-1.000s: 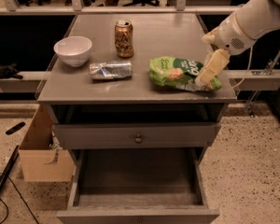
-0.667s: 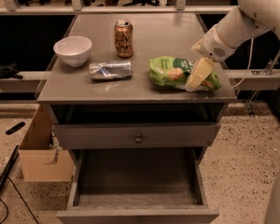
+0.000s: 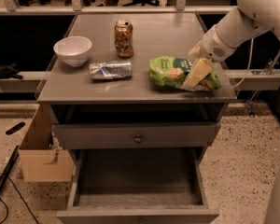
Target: Place green rice chip bag into middle drawer
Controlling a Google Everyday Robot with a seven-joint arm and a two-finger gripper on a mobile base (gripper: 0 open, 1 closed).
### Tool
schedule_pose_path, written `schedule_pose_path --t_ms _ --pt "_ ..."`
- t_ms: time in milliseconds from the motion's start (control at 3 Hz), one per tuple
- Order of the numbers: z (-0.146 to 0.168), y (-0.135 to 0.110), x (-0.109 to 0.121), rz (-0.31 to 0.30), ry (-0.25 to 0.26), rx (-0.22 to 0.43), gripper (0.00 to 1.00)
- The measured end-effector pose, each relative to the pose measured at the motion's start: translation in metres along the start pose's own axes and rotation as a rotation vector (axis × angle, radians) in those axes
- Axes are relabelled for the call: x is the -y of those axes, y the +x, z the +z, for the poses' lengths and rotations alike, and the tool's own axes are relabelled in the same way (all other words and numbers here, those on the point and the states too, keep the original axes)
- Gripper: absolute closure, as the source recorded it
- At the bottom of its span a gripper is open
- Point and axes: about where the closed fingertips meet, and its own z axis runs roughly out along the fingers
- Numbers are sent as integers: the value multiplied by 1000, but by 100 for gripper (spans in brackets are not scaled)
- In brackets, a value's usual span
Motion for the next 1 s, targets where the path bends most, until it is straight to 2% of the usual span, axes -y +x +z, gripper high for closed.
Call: schedule_pose_path --t_ms 667,1000 --pt "0 0 0 0 0 0 65" --pt "0 0 0 0 0 0 96"
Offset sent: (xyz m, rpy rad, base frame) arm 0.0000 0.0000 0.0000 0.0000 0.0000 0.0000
